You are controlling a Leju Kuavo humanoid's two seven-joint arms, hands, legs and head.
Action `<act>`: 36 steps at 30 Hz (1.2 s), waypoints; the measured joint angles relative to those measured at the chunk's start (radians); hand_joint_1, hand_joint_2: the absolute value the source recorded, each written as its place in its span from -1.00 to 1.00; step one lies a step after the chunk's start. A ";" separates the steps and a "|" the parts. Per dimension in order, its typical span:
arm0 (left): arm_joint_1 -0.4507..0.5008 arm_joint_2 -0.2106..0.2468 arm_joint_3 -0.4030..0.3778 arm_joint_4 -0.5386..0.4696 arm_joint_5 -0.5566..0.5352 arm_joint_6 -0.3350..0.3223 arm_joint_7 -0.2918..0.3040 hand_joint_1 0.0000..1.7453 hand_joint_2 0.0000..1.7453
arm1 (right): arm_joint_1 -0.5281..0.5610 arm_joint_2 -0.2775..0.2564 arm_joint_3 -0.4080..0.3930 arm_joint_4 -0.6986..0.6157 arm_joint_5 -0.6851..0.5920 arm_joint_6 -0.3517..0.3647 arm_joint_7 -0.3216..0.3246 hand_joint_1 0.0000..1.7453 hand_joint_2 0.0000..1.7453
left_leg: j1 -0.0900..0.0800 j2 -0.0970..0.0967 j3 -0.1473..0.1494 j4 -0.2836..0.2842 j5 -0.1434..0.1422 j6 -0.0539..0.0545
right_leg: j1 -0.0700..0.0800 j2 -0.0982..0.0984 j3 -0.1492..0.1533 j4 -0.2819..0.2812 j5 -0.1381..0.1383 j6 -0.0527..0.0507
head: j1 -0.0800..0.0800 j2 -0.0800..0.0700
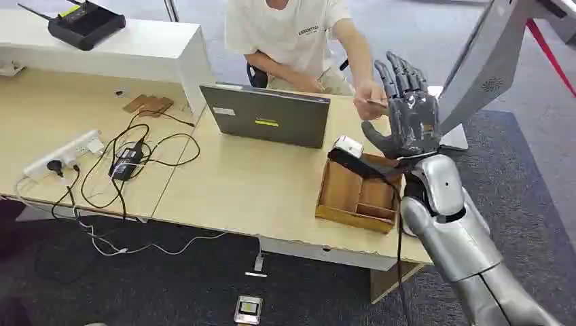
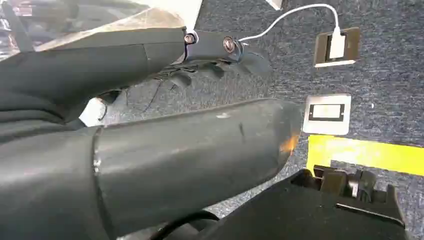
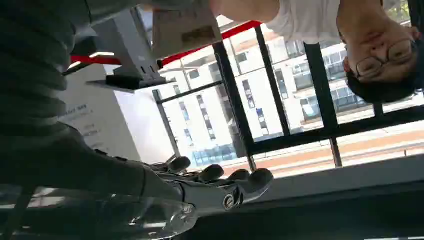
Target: Pass the card to the sensor for recognition and then transmit it.
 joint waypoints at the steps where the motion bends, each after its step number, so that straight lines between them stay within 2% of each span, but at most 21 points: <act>1: 0.000 0.000 0.000 0.000 0.000 -0.001 0.001 -1.00 -1.00 | -0.008 0.010 0.010 0.026 -0.004 -0.004 -0.002 -1.00 1.00 | 0.000 0.000 0.000 0.000 0.000 0.000 | 0.000 0.000 0.000 0.000 0.000 0.000 | 0.000 0.000; 6: 0.001 0.000 0.003 -0.002 -0.001 -0.006 0.005 -1.00 -1.00 | -0.037 0.048 0.051 0.141 -0.015 -0.005 -0.006 -1.00 1.00 | 0.000 0.000 0.000 0.000 0.000 0.000 | 0.000 0.000 0.000 0.000 0.000 0.000 | 0.000 0.000; 14: 0.002 0.002 0.010 -0.005 -0.021 -0.020 0.005 -1.00 -1.00 | -0.088 0.082 0.097 0.288 -0.021 0.067 -0.002 -1.00 1.00 | 0.000 0.000 0.000 0.000 0.000 0.000 | 0.000 0.000 -0.001 0.000 0.000 0.000 | 0.000 0.000; 18: 0.003 0.005 0.011 -0.010 -0.031 -0.027 0.005 -1.00 -1.00 | -0.108 0.095 0.110 0.342 -0.022 0.072 0.006 -1.00 1.00 | 0.000 0.000 0.000 0.000 0.000 0.000 | 0.000 0.000 -0.001 0.000 0.000 0.000 | 0.000 0.000; 19: 0.003 0.006 0.013 -0.011 -0.033 -0.027 0.005 -1.00 -1.00 | -0.112 0.098 0.113 0.355 -0.024 0.069 0.006 -0.86 1.00 | 0.000 0.000 0.000 0.000 0.000 0.000 | 0.000 0.000 -0.001 0.000 0.000 0.000 | 0.000 0.000; 20: 0.003 0.006 0.013 -0.012 -0.034 -0.027 0.005 -1.00 -1.00 | -0.116 0.102 0.116 0.365 -0.029 0.067 0.006 0.48 1.00 | 0.000 0.000 0.000 0.000 0.000 0.000 | 0.000 0.000 -0.001 0.000 0.000 0.000 | 0.000 0.000; 21: 0.003 0.007 0.015 -0.013 -0.037 -0.027 0.005 -1.00 -1.00 | -0.118 0.106 0.118 0.374 -0.032 0.066 0.006 1.00 1.00 | 0.000 0.000 0.000 0.000 0.000 0.000 | 0.000 0.000 -0.001 0.000 0.000 0.000 | 0.000 0.000; 36: 0.010 0.011 0.024 -0.019 -0.051 -0.027 0.003 -1.00 -1.00 | -0.136 0.125 0.144 0.460 -0.072 0.015 0.025 1.00 1.00 | 0.000 0.001 0.000 0.000 0.000 0.000 | 0.000 0.000 -0.001 0.000 0.000 0.000 | 0.000 0.000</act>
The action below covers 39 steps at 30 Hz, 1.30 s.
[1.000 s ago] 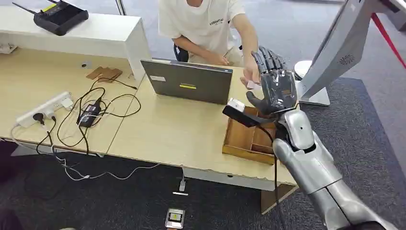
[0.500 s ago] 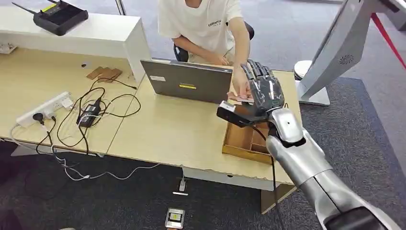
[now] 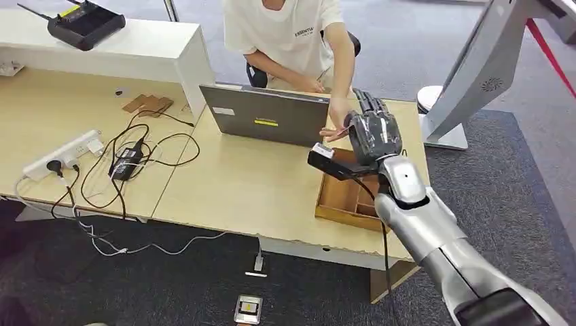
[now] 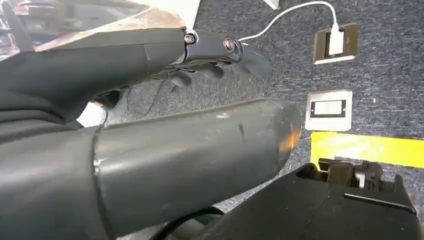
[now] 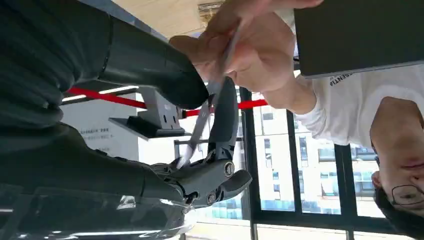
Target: Pass the card to the sensor for recognition and then transmit it.
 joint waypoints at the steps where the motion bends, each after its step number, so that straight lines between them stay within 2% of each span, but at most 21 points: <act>1: 0.000 0.000 0.001 0.000 0.000 0.000 0.000 -1.00 -1.00 | -0.001 0.000 0.000 0.003 -0.005 0.000 0.000 1.00 1.00 | 0.000 0.000 0.000 0.000 0.000 0.000 | 0.000 0.000 0.000 0.000 0.000 0.000 | 0.000 0.000; 17: 0.002 0.000 0.006 0.000 -0.014 -0.005 -0.005 -1.00 -1.00 | -0.004 0.000 0.000 0.029 -0.050 -0.046 -0.003 1.00 1.00 | 0.000 0.000 0.000 0.000 0.000 0.000 | 0.000 0.000 0.000 0.000 0.000 0.000 | 0.000 0.000; 22: 0.008 0.000 0.019 0.000 0.008 0.020 -0.004 -1.00 -1.00 | 0.006 -0.008 -0.003 0.025 -0.081 -0.062 -0.008 1.00 1.00 | 0.000 0.000 0.001 0.000 0.000 0.000 | 0.000 0.000 0.000 0.000 0.000 0.000 | 0.000 0.000; 39: 0.034 0.004 0.053 0.000 0.109 0.098 0.005 -1.00 -1.00 | 0.090 -0.174 -0.079 -0.084 -0.152 -0.081 0.045 1.00 1.00 | 0.000 0.000 0.001 0.000 0.000 0.000 | 0.000 0.000 0.000 -0.001 0.000 0.000 | 0.000 0.000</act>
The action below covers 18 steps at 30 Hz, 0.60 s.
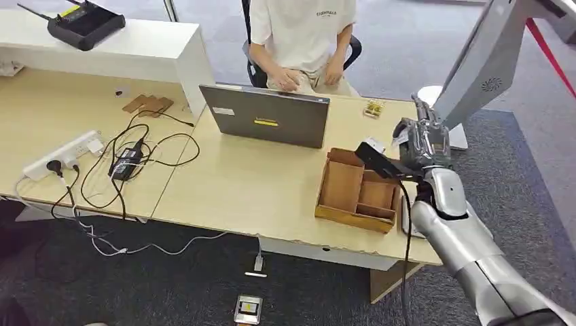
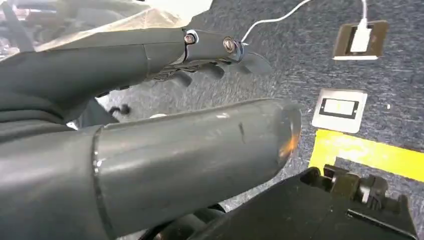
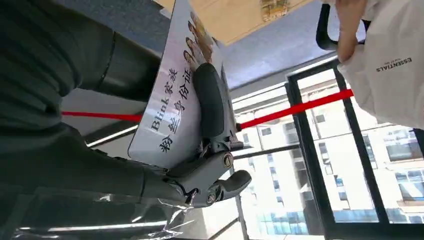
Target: Pass the card to the sensor for recognition and then transmit it.
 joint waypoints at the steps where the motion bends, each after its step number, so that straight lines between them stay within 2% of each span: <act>1: 0.001 0.000 0.002 0.000 0.004 0.002 0.000 -1.00 -1.00 | 0.007 -0.007 -0.004 -0.006 -0.003 -0.002 0.001 1.00 1.00 | 0.000 0.000 0.000 0.000 0.000 0.000 | 0.000 0.000 0.000 0.000 0.000 0.000 | 0.000 0.000; 8: 0.005 0.001 0.010 0.000 0.017 0.018 0.000 -1.00 -1.00 | 0.063 -0.040 -0.027 -0.031 -0.016 -0.018 0.008 1.00 1.00 | 0.000 0.000 0.000 0.000 0.000 0.000 | 0.000 0.000 0.000 0.000 0.000 0.000 | 0.000 0.000; 18: 0.012 0.001 0.014 0.001 0.034 0.033 0.003 -1.00 -1.00 | 0.138 -0.055 -0.049 -0.029 -0.042 -0.034 0.008 1.00 1.00 | 0.000 0.000 0.000 0.000 0.000 0.000 | 0.000 0.000 0.000 0.000 0.000 0.000 | 0.000 0.000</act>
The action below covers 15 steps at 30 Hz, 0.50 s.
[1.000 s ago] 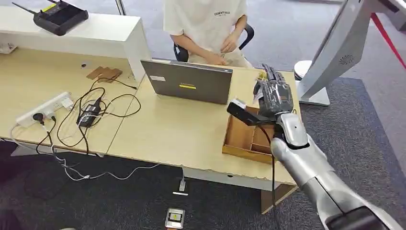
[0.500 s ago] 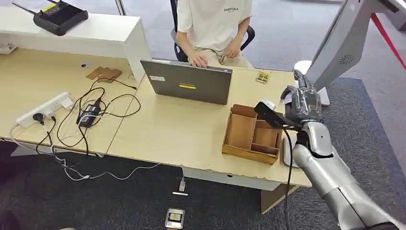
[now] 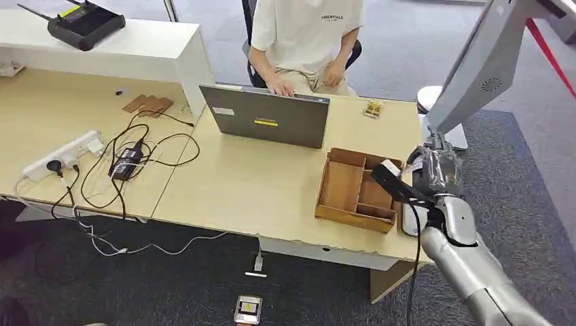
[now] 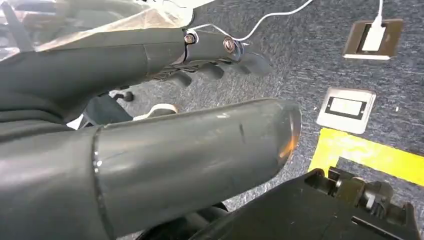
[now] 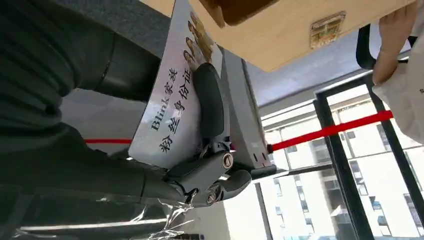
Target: Pass the card to the sensor for recognition and then transmit it.
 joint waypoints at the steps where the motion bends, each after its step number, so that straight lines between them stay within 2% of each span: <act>1: 0.000 0.000 0.000 0.000 0.001 0.000 0.000 -1.00 -1.00 | 0.004 0.000 -0.001 0.001 -0.002 -0.001 0.000 1.00 1.00 | 0.000 0.000 0.000 0.000 0.000 0.000 | 0.000 0.000 0.000 0.000 0.000 0.000 | 0.000 0.000; 15: 0.001 0.000 0.000 0.000 0.016 0.005 0.008 -1.00 -1.00 | 0.087 -0.004 -0.049 0.028 -0.068 -0.034 -0.003 1.00 1.00 | 0.000 0.000 0.000 0.000 0.000 0.000 | 0.000 0.000 0.000 0.000 0.000 0.000 | 0.000 0.000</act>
